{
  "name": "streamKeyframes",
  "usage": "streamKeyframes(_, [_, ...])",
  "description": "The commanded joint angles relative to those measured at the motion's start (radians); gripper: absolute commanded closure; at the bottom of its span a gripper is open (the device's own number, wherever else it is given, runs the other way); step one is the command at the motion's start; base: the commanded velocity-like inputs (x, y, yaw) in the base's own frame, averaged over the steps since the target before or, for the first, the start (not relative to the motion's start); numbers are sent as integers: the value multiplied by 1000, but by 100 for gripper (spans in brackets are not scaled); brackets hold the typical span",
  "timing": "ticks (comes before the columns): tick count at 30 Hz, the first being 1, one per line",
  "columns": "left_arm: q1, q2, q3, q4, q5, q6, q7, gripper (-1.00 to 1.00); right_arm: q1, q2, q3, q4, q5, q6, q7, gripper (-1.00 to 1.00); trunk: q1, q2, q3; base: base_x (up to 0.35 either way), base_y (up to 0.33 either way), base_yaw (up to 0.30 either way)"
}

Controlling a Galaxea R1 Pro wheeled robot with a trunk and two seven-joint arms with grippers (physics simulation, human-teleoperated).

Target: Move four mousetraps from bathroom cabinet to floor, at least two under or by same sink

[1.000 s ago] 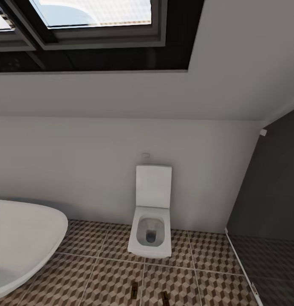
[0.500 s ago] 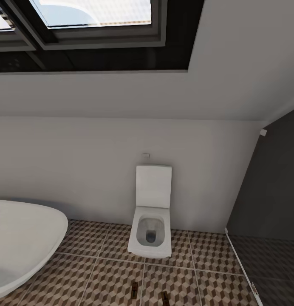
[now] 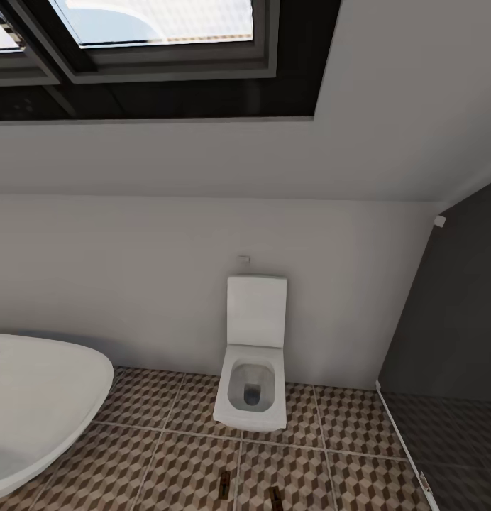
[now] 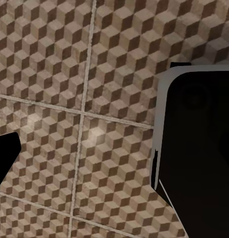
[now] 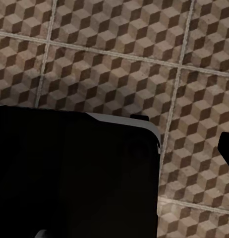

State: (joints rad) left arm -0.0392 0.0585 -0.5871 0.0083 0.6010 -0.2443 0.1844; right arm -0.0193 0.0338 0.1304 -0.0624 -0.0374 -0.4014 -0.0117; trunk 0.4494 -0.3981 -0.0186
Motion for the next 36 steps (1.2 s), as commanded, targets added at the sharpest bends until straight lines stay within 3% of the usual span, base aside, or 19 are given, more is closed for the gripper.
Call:
streamKeyframes(1, [-1, 0, -9, 1, 5, -3, 3, -100, -1, 0, 6, 1, -4, -3, -1, -100, 1, -2, -2, 0, 0, 0])
streamKeyframes(36, [-1, 0, -9, 1, 5, -3, 3, -100, -1, 0, 6, 1, -4, -3, -1, -100, 1, -2, -2, 0, 0, 0])
